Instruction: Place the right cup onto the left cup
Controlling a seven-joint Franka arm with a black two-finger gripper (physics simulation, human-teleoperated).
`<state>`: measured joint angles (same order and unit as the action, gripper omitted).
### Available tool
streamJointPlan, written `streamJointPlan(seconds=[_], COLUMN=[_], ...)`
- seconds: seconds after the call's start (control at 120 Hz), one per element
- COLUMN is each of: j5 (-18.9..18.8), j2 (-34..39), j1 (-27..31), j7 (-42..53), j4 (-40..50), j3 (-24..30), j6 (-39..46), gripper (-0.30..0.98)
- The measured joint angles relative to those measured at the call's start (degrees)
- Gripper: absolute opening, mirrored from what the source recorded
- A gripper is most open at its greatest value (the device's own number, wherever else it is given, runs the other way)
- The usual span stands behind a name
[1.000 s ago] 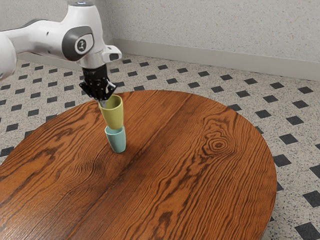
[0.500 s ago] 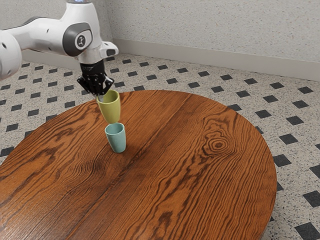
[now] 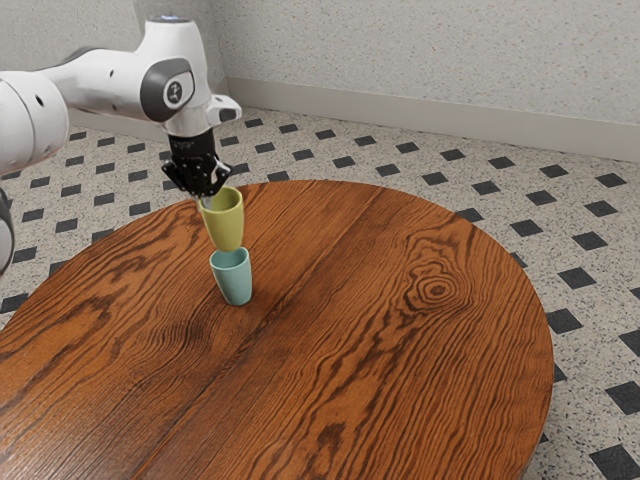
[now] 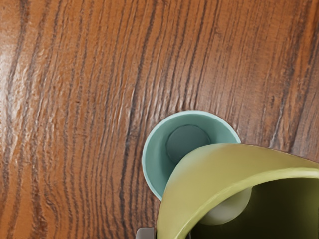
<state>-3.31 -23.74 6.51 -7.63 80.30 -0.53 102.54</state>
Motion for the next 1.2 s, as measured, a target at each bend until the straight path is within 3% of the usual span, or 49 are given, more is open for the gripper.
streamJointPlan(seconds=[0.45, 1.2], j5=[0.01, 0.43], j2=[-4.56, -4.46], j1=[0.12, 0.37], j7=[0.75, 1.20], j4=[-4.76, -2.28], j3=[-0.01, -1.04], j6=[-0.56, 0.20], gripper=[-0.10, -0.10])
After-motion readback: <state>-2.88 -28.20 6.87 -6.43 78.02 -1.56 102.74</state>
